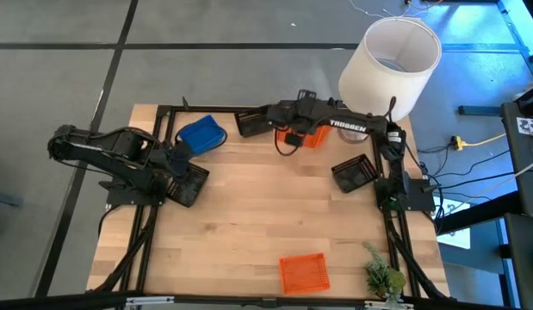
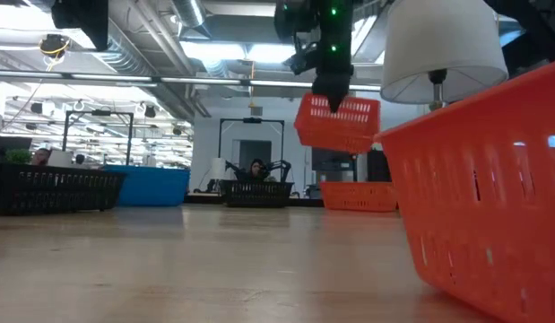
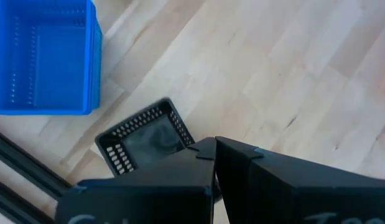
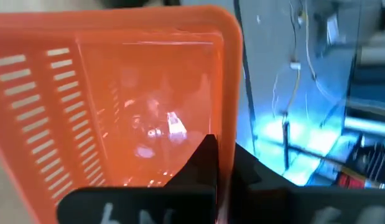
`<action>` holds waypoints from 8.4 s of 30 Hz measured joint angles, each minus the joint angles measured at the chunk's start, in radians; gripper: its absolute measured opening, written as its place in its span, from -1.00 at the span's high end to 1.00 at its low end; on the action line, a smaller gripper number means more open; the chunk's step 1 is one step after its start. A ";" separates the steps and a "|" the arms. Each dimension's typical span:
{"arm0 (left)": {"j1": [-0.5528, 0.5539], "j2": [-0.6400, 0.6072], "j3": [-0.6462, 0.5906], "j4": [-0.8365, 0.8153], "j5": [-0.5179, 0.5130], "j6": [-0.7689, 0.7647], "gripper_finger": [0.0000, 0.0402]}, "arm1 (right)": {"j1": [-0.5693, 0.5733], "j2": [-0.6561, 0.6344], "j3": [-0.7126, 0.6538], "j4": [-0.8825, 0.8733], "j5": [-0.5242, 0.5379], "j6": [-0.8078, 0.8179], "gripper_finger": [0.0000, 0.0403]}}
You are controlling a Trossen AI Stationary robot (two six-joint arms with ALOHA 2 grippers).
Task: Stack baskets by color
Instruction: Stack the middle orange bin on top of the top orange bin, then stack the bottom orange bin on top of the top orange bin
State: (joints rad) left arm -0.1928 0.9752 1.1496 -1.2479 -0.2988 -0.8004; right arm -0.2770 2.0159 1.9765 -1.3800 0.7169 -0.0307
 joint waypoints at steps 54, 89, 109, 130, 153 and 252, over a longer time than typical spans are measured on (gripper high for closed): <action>0.000 0.000 0.000 0.090 -0.060 0.124 1.00 | -0.242 0.002 -0.203 0.170 -0.139 0.073 1.00; 0.000 0.000 0.000 0.090 -0.060 0.124 1.00 | -0.237 0.001 -0.289 0.182 -0.422 0.052 1.00; 0.000 0.000 0.000 0.090 -0.059 0.124 1.00 | -0.121 0.001 -0.289 0.168 -0.611 0.079 1.00; 0.000 0.000 0.000 0.090 -0.059 0.150 1.00 | -0.166 0.000 -0.187 0.058 -0.727 0.022 1.00; 0.000 0.000 0.000 0.090 -0.055 0.151 1.00 | -0.172 0.000 -0.283 0.182 -0.746 0.024 0.82; -0.074 0.000 0.000 0.123 0.057 0.445 1.00 | 0.652 -0.260 -0.254 0.119 -1.033 0.209 0.46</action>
State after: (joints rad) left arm -0.2666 0.9749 1.1496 -1.1246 -0.2417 -0.3554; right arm 0.3755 1.7556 1.7226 -1.2614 -0.3160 0.1787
